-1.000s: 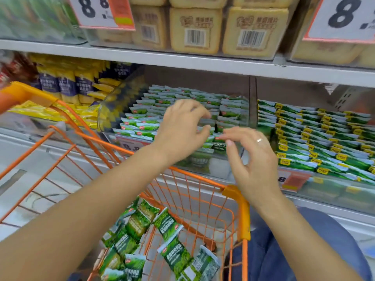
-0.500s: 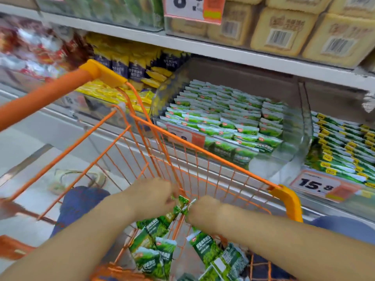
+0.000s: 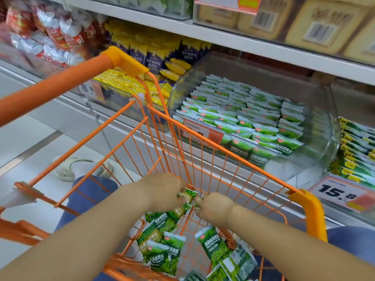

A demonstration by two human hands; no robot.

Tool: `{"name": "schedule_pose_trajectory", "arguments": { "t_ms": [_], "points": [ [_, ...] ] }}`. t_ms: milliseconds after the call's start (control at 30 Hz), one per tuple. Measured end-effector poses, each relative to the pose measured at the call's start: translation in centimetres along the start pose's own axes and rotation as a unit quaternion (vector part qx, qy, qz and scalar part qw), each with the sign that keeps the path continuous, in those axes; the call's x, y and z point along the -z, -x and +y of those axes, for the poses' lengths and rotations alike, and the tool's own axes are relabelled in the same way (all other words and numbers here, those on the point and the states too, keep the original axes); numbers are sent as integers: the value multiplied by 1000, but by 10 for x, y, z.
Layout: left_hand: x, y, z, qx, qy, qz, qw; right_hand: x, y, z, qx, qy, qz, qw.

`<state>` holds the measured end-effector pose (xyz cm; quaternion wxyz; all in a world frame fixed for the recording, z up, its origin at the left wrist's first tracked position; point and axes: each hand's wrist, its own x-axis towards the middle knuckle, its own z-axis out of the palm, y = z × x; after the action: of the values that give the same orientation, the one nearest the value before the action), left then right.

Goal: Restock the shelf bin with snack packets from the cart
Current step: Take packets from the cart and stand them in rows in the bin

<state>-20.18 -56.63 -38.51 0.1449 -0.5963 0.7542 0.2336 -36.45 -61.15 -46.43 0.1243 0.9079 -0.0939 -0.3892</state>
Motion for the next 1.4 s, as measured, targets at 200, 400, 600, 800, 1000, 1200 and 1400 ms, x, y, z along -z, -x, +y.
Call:
{"name": "schedule_pose_trajectory", "arguments": {
  "t_ms": [200, 400, 600, 800, 1000, 1200, 1400],
  "points": [
    [11, 3, -9, 18, 60, 130, 990, 23, 21, 14, -32, -230, 163, 959],
    [37, 16, 1, -3, 523, 250, 815, 63, 65, 30, -53, -649, 377, 658],
    [45, 30, 15, -74, 583, 165, 792, 62, 112, 35, -47, -772, 424, 471],
    [65, 29, 52, -138, 496, 159, 842, 44, 151, 43, -182, -680, 498, 507],
    [102, -7, 92, -134, 398, 331, 845, -15, 197, 89, -514, -398, 584, 486],
    [121, -80, 138, -124, 307, 350, 876, -62, 185, 100, -492, -504, 539, 463],
    [116, -133, 160, -78, 162, 275, 944, -68, 185, 100, -478, -496, 574, 442]
  ]
}}
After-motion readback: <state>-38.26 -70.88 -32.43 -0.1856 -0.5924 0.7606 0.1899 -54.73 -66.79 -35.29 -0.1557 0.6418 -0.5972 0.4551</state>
